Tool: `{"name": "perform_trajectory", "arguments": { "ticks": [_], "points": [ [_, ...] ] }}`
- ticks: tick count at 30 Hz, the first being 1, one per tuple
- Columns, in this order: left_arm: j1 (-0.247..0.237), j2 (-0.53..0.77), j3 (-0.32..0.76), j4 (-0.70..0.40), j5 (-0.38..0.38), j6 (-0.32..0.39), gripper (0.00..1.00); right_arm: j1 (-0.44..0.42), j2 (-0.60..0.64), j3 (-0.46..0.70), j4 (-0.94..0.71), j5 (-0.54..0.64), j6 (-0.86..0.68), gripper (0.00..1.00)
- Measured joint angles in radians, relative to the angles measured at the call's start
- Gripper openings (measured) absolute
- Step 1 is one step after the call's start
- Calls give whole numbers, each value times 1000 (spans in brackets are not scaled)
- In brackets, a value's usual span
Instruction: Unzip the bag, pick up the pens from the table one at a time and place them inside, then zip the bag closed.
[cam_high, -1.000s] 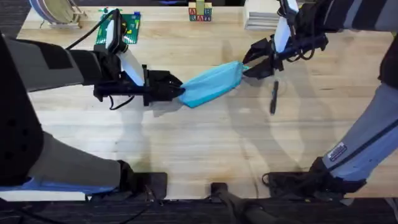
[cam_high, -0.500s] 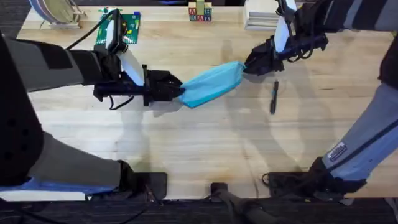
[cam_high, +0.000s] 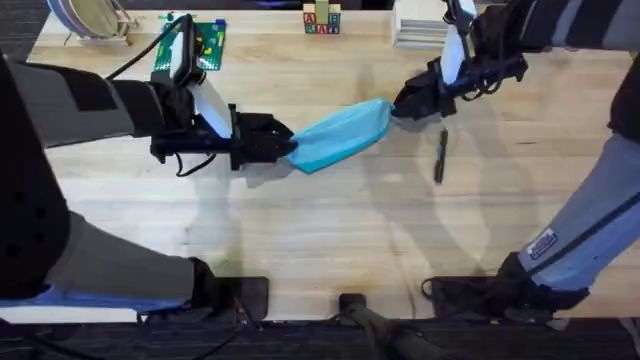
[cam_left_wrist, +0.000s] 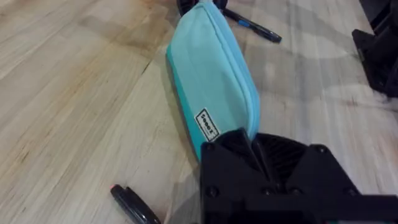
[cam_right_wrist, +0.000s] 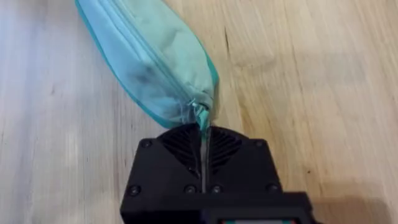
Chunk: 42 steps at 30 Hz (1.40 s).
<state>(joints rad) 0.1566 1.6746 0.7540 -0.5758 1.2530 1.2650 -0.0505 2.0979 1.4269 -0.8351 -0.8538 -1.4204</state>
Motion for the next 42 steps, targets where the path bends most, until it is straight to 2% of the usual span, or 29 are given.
{"name": "perform_trajectory", "arguments": {
  "ticks": [13,20,27,42],
  "points": [
    [0,0,0,0,0,0,42,0,-3,0,-65,-7,0,30],
    [0,0,0,-1,0,0,42,0,-116,0,-67,-9,0,30],
    [0,0,0,-3,0,0,42,2,-143,3,-66,-47,-1,30],
    [0,0,0,-4,0,0,42,2,-143,3,-67,-206,-39,30]
  ]
}}
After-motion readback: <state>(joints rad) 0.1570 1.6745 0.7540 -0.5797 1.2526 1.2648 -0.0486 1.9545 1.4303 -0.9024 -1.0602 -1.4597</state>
